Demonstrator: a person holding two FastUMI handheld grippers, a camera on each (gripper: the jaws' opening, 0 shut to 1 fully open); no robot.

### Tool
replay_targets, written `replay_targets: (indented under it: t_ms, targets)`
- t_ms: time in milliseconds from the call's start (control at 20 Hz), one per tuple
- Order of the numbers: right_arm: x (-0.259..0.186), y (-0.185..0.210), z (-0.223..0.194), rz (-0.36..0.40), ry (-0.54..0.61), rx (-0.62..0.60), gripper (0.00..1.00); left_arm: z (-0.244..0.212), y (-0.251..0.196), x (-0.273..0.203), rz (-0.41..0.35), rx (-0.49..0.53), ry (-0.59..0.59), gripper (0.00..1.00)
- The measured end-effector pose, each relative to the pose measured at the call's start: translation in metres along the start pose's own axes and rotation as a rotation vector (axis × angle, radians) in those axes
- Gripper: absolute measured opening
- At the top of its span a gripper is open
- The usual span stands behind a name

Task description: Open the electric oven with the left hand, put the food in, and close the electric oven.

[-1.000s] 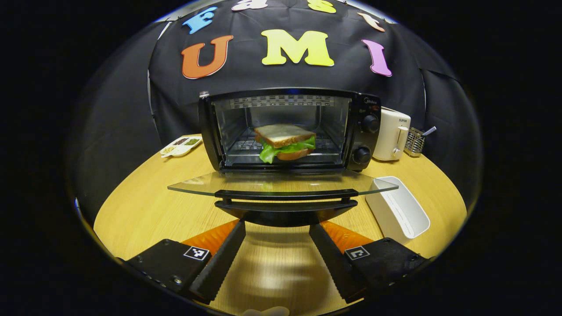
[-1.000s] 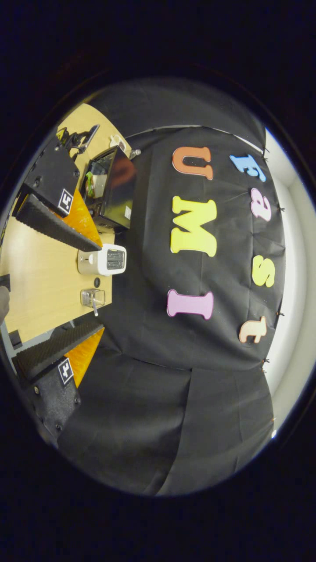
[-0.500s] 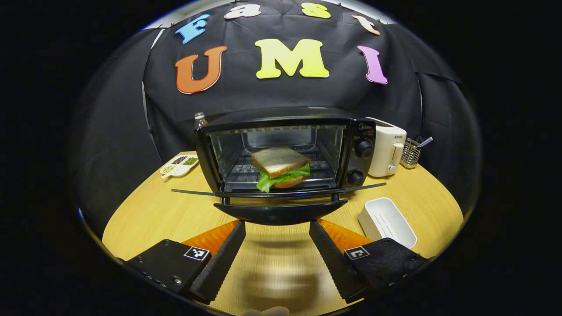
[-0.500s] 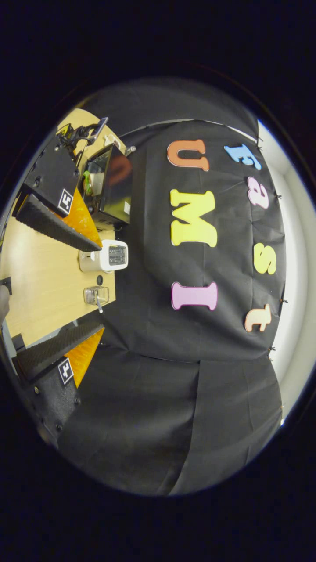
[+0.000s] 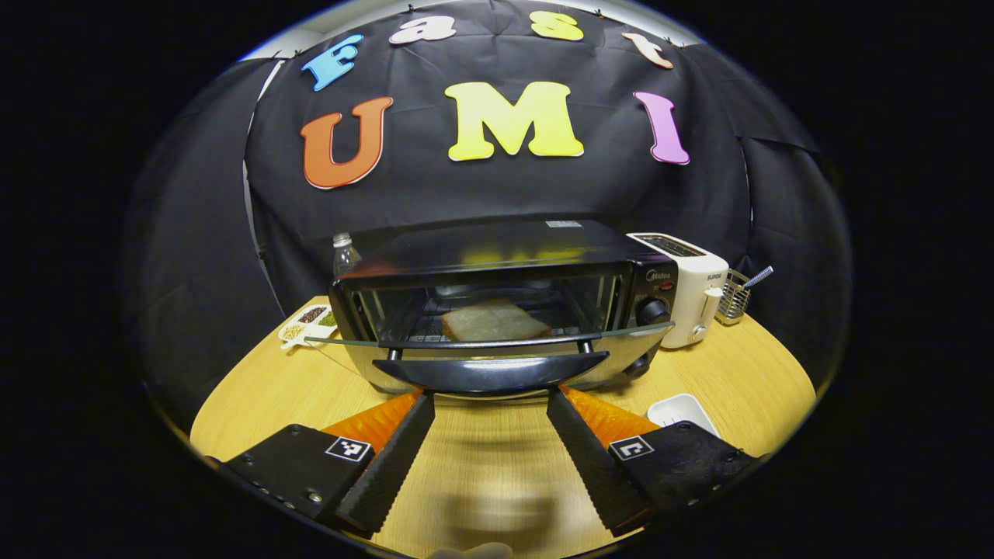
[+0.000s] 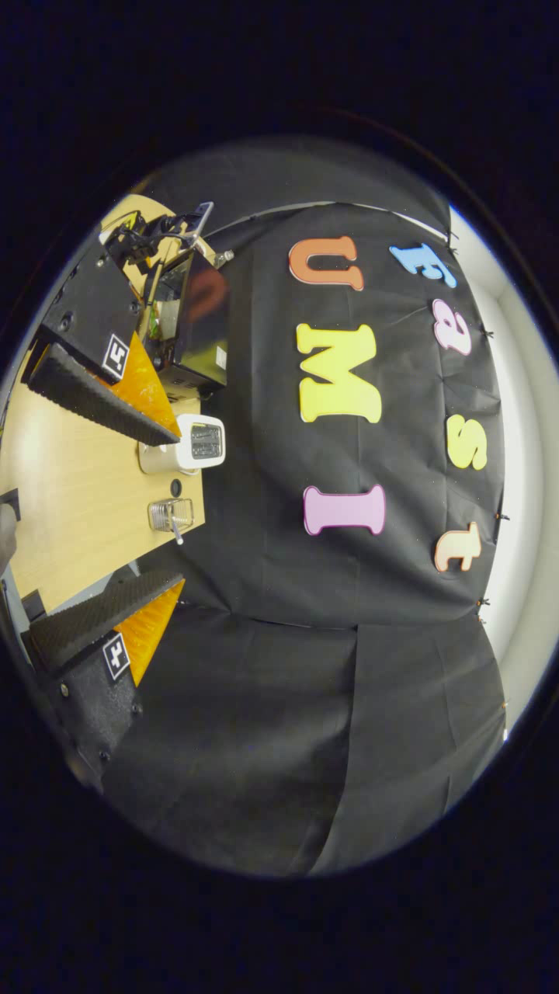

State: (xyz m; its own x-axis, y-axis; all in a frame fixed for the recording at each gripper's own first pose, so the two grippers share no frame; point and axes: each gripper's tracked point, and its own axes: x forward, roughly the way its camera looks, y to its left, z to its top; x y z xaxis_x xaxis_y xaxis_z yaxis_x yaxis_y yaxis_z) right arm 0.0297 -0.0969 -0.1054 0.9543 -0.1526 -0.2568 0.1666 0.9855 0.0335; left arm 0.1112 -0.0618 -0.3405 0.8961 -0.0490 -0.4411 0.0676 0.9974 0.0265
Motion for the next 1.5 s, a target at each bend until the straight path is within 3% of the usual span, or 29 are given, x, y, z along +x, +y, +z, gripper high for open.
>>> replay_targets:
  t_ms: [400,750,1150,1250,1500]
  targets:
    - [0.001,0.001,0.000,-0.002,0.002,0.002,1.00,0.027,-0.002,0.020,-0.011,0.025,-0.037,0.96]
    - [-0.002,0.016,0.011,0.026,-0.023,-0.011,1.00,0.035,-0.001,0.005,-0.008,0.007,-0.051,0.96]
    - [-0.017,0.088,0.061,0.166,-0.147,0.000,1.00,0.116,0.023,-0.092,0.009,-0.032,-0.199,0.96]
    - [-0.021,0.105,0.070,0.199,-0.172,0.011,0.95,0.143,0.034,-0.118,0.023,-0.010,-0.249,0.95]
    - [-0.039,0.136,0.080,0.252,-0.215,0.034,1.00,0.197,0.066,-0.194,0.054,-0.013,-0.345,0.95]
